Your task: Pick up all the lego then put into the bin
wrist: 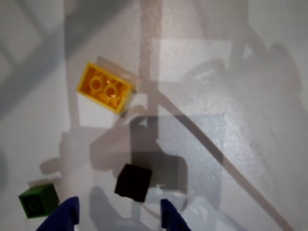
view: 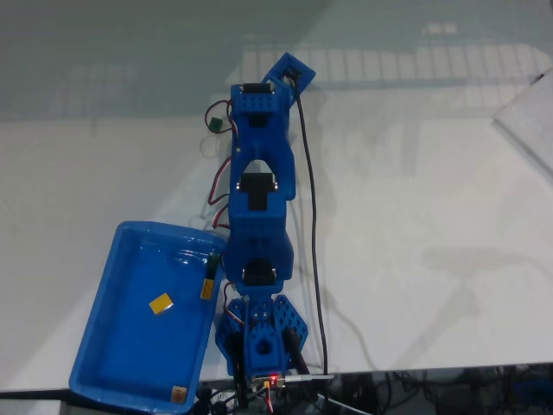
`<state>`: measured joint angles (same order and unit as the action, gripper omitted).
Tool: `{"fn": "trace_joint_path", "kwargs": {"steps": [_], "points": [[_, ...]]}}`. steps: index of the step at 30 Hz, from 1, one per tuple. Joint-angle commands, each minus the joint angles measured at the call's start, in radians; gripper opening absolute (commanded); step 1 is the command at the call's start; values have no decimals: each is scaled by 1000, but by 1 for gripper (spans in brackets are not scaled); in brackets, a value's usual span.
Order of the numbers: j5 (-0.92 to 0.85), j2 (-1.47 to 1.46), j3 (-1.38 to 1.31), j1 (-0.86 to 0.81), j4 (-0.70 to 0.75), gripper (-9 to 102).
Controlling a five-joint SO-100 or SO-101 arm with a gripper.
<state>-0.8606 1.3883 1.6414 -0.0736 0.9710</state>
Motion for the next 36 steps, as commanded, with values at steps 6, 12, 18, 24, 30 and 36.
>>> {"fn": "trace_joint_path", "kwargs": {"steps": [6, 12, 18, 24, 30, 36], "points": [[-20, 14, -58, -25, 11, 21], [-29, 2, -60, -23, 8, 21], [-35, -32, -80, -14, 8, 21], [-32, -64, -109, -6, 11, 20], [-28, -84, -127, -6, 11, 19], [-34, -98, -130, -3, 11, 16]]}}
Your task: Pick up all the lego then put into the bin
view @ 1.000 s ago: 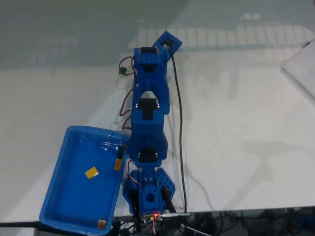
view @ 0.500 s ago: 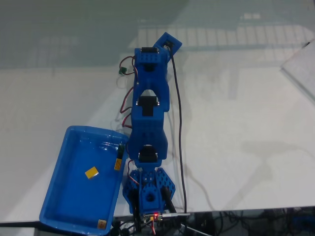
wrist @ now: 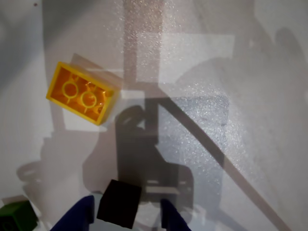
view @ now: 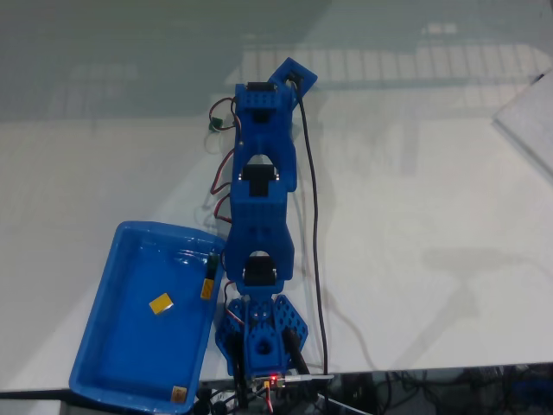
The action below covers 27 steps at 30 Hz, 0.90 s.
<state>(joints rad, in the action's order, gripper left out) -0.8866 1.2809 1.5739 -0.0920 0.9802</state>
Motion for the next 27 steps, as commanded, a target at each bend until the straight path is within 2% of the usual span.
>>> {"fn": "trace_joint_path", "kwargs": {"steps": [1, 14, 27], "points": [[-9, 8, -63, 15, 2, 16], [-15, -20, -87, 17, 2, 14], [-32, -31, -89, 20, 3, 1]]}}
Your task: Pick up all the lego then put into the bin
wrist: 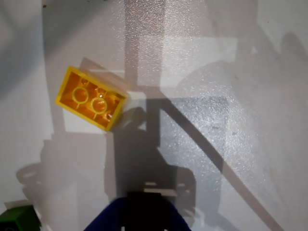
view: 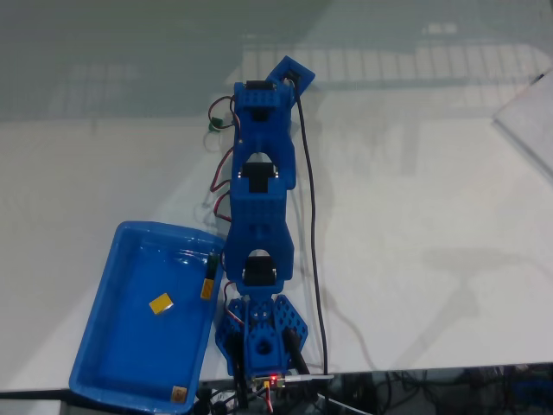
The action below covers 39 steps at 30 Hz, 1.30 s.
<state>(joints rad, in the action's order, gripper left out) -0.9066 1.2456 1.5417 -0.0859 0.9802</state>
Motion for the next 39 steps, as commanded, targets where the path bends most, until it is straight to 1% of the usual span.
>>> {"fn": "trace_joint_path", "kwargs": {"steps": [1, 11, 15, 19, 22, 25, 29, 34, 36, 39], "points": [[-14, 5, -57, 14, 3, 0], [3, 52, -57, 20, -5, 0], [35, 227, -20, 52, 2, 0], [61, 502, 71, 144, 9, 0], [54, 707, 149, 250, 29, 0], [38, 870, 195, 377, 92, 0], [9, 1043, 236, 581, 218, 0], [-49, 1239, 318, 877, 382, 0], [-87, 1289, 337, 989, 468, 1], [-129, 1327, 359, 1112, 561, 1]]}}
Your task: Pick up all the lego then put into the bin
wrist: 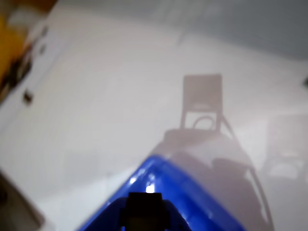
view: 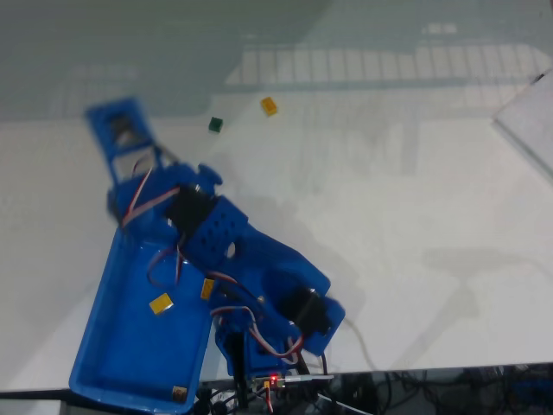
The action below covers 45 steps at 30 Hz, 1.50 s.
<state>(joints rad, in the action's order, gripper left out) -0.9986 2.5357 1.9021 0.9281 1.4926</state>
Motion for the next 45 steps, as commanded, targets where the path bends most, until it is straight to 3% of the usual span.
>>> {"fn": "trace_joint_path", "kwargs": {"steps": [1, 9, 13, 19, 25, 28, 38, 45], "points": [[-52, 43, 3, 127, 80, 1], [-147, 49, 8, 245, 265, 3], [-190, 43, 9, 250, 321, 12], [-210, 41, 11, 232, 334, 31], [-201, 28, 11, 187, 301, 33], [-184, -17, 6, 78, 210, 33], [80, -380, 9, -518, -407, 33], [81, -698, -44, -721, -566, 31]]}}
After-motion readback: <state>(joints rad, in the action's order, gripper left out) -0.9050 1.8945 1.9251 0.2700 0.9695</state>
